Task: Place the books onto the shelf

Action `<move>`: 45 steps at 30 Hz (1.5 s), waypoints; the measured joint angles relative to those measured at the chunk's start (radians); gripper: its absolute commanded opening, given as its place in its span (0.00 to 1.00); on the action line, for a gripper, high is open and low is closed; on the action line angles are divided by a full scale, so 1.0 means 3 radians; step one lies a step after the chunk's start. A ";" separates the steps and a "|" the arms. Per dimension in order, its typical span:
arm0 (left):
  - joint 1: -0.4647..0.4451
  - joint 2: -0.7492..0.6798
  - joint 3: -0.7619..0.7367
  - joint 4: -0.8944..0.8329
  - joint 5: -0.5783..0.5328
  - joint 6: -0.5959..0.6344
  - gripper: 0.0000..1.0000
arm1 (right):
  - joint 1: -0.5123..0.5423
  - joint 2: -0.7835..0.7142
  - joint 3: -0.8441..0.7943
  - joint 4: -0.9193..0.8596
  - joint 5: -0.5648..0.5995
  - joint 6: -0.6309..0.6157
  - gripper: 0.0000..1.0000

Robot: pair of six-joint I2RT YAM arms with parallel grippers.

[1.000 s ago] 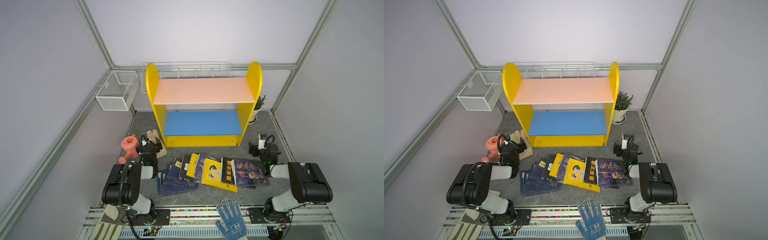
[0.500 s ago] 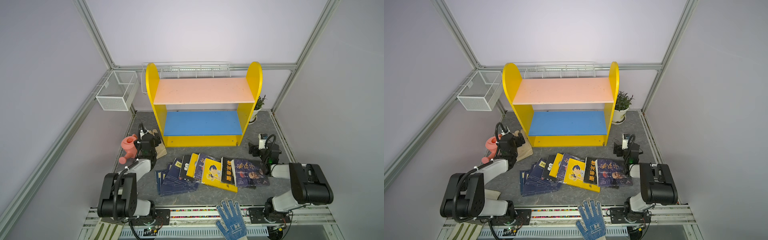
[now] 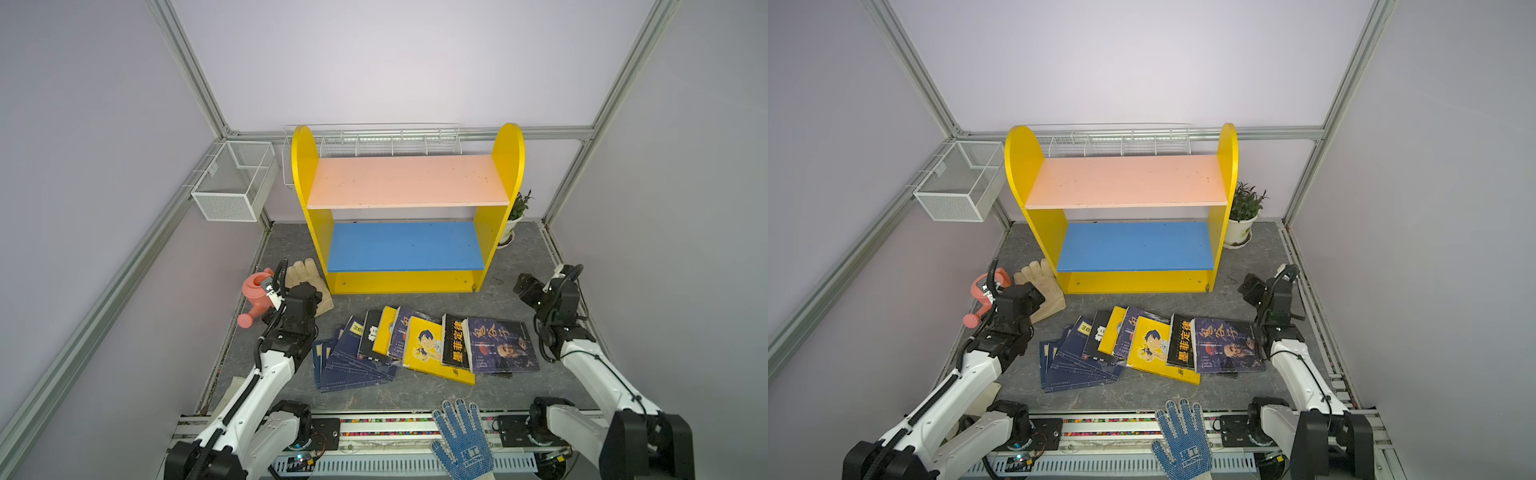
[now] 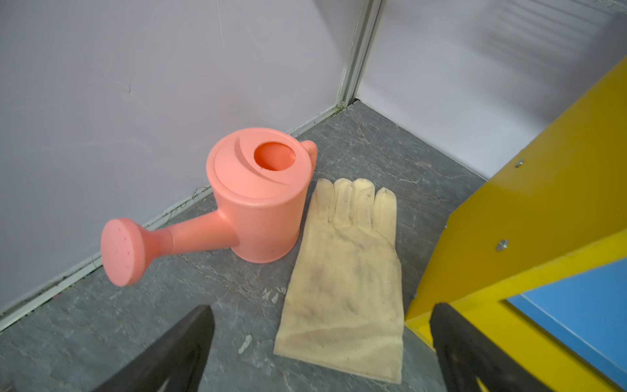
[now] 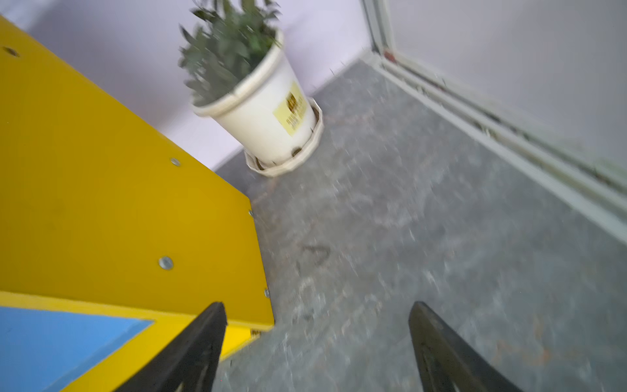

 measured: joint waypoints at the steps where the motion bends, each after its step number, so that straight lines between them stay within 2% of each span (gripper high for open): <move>1: -0.0057 -0.0042 -0.0008 -0.0056 -0.0001 -0.0052 1.00 | 0.0011 -0.0092 -0.0094 -0.0168 0.0033 0.0292 0.89; 3: -0.0234 -0.0100 -0.0020 -0.0154 0.0005 -0.0159 1.00 | 0.0032 -0.0280 -0.0267 -0.0534 0.0093 0.0888 0.90; 5: -0.0420 -0.0098 -0.0025 -0.0203 0.0023 -0.0235 1.00 | 0.0045 -0.0448 -0.0373 -0.0881 0.0134 0.1316 0.90; 8: -0.0753 0.0018 -0.0020 -0.0209 0.0033 -0.0308 1.00 | 0.0081 -0.0624 -0.0348 -0.1308 0.0179 0.1645 0.91; 15: -0.1569 0.0609 0.0296 -0.0144 -0.0027 -0.0291 1.00 | 0.0109 -0.0649 -0.0034 -0.1985 0.0216 0.1867 0.93; 22: -0.2169 0.1144 0.0797 0.0177 -0.0023 0.0196 1.00 | 0.0125 -0.0184 0.0198 -0.2792 0.0370 0.1958 0.99; 28: -0.2398 0.1676 0.1138 0.0553 0.0392 0.0735 1.00 | 0.0125 -0.0018 0.0341 -0.3381 0.0487 0.1873 0.94; 35: -0.2504 0.2331 0.1649 0.0752 0.1086 0.1233 1.00 | 0.0015 -0.0359 0.0231 -0.3736 0.0524 0.1859 0.94; 40: -0.2576 0.2810 0.2216 0.0738 0.1518 0.1457 1.00 | -0.0042 -0.0458 0.0038 -0.3592 0.0318 0.1865 0.94; 45: -0.2663 0.3194 0.2639 0.0566 0.1662 0.1611 1.00 | -0.0076 -0.0674 -0.0280 -0.3189 0.0029 0.2057 0.98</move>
